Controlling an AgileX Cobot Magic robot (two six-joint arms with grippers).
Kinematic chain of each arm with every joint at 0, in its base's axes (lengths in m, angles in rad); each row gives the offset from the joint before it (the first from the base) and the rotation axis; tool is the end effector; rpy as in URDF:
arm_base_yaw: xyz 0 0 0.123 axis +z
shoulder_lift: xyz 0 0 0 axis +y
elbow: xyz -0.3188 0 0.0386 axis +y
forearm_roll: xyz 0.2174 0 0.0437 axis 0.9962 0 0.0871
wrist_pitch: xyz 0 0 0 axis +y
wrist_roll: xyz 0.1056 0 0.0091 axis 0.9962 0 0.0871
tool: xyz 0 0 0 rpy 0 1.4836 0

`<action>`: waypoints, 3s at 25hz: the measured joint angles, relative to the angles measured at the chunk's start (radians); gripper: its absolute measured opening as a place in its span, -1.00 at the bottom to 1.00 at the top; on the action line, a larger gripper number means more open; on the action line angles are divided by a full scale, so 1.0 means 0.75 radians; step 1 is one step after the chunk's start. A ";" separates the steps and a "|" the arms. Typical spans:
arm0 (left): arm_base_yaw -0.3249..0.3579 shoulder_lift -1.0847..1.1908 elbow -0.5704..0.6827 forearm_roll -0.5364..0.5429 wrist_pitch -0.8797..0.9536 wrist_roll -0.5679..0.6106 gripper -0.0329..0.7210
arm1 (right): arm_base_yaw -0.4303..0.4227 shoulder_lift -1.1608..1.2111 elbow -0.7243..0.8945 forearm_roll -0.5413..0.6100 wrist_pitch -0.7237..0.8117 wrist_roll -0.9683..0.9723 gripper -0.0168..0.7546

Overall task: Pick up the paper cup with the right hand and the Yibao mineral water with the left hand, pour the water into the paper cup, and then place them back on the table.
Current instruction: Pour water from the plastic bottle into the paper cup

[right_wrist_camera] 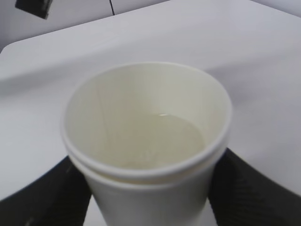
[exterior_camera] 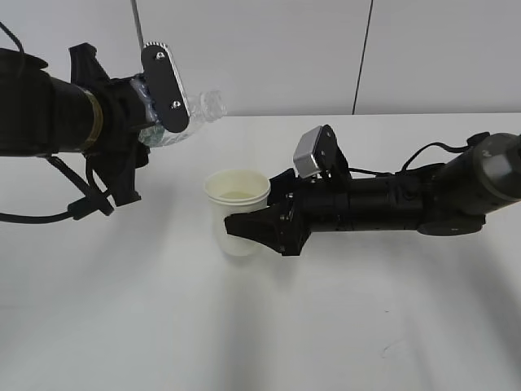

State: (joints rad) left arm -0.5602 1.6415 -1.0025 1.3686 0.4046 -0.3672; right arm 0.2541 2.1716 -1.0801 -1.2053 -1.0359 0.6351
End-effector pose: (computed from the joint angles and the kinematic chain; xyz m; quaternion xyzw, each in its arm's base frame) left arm 0.3099 -0.1460 0.2855 0.5476 0.6890 0.2645 0.3942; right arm 0.3731 0.1848 0.1632 -0.4328 0.6673 0.3735 0.4775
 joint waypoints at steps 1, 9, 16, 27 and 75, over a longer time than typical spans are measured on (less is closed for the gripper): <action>0.000 0.000 0.000 -0.032 -0.002 -0.018 0.03 | 0.000 0.000 0.000 0.006 0.003 -0.003 0.45; 0.000 0.000 0.000 -0.314 -0.064 -0.055 0.03 | 0.000 0.000 0.000 0.041 0.052 -0.003 0.45; 0.000 0.000 0.000 -0.419 -0.121 -0.111 0.03 | 0.000 0.000 0.000 0.068 0.087 -0.005 0.45; 0.042 0.000 0.000 -0.543 -0.196 -0.232 0.03 | 0.000 0.000 0.000 0.163 0.090 -0.005 0.45; 0.447 0.370 0.000 -0.887 -1.229 -0.245 0.02 | -0.215 0.000 0.000 0.880 0.319 -0.298 0.45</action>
State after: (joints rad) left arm -0.2251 1.9191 -1.0025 0.7034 -0.5171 -0.5507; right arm 0.0926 2.1716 -1.0801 -0.5449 -0.7969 0.4115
